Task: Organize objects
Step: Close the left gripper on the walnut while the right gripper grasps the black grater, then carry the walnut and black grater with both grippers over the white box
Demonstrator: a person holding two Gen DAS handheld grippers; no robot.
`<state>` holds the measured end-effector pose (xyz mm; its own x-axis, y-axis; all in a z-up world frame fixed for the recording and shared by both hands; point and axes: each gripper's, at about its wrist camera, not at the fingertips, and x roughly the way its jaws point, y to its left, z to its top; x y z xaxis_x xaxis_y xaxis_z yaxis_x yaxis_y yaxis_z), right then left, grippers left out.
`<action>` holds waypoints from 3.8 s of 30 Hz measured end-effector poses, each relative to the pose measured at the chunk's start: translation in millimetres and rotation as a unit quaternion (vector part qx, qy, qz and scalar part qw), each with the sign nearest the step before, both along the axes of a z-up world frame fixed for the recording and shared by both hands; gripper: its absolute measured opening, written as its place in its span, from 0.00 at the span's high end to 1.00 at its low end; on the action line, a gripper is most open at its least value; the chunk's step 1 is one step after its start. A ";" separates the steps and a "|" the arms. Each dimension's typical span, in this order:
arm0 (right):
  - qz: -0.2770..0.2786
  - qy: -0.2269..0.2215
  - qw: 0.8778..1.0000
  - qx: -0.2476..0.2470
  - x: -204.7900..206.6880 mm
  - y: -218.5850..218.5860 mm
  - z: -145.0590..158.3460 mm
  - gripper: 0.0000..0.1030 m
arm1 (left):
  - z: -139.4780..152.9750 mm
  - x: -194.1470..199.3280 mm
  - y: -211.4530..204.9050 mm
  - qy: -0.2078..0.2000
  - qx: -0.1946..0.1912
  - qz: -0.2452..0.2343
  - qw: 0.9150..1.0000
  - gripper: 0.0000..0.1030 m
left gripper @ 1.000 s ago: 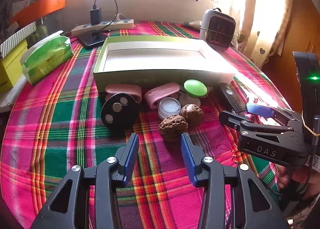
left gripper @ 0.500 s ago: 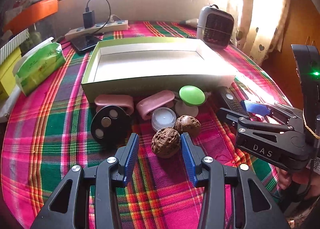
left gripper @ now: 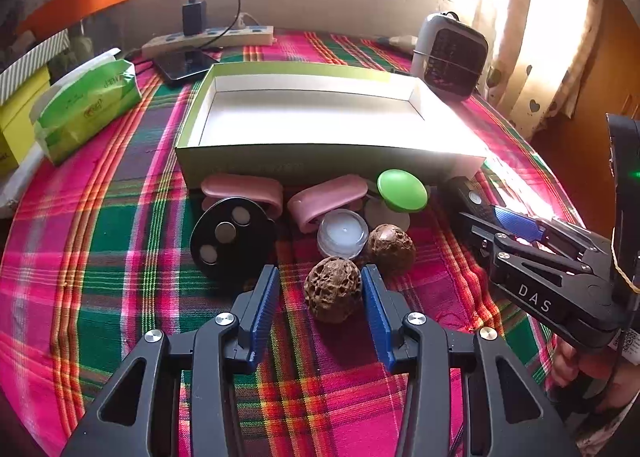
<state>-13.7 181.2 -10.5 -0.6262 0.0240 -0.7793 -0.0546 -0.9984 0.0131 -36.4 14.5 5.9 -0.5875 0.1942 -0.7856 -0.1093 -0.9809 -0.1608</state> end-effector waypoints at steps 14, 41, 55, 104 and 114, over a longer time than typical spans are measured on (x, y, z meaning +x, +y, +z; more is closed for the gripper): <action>0.008 0.006 1.000 -0.009 6.8 0.5 1.6 0.72 | 0.6 4.0 -0.5 0.002 -0.009 0.006 1.000 0.74; 0.023 0.036 0.999 -0.031 26.3 -4.0 17.4 0.72 | 24.3 11.9 0.9 0.036 -0.017 0.003 0.999 0.74; 0.035 0.057 0.997 -0.044 23.4 -6.9 39.1 0.72 | 39.0 -3.3 0.1 0.050 -0.005 -0.011 0.999 0.74; 0.017 -0.009 0.998 -0.056 -143.5 -5.5 17.2 0.72 | 14.3 -187.7 4.4 -0.015 -0.031 -0.029 0.999 0.74; 0.021 -0.014 0.998 -0.062 -145.7 -5.3 13.5 0.72 | 7.0 -192.1 8.0 -0.024 -0.037 -0.028 0.999 0.74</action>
<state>-159.4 175.9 2.9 -0.6032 -0.0987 -0.7915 -0.0150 -0.9907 0.1350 -228.5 22.5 12.9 -0.5389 0.1665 -0.8257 -0.1591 -0.9827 -0.0944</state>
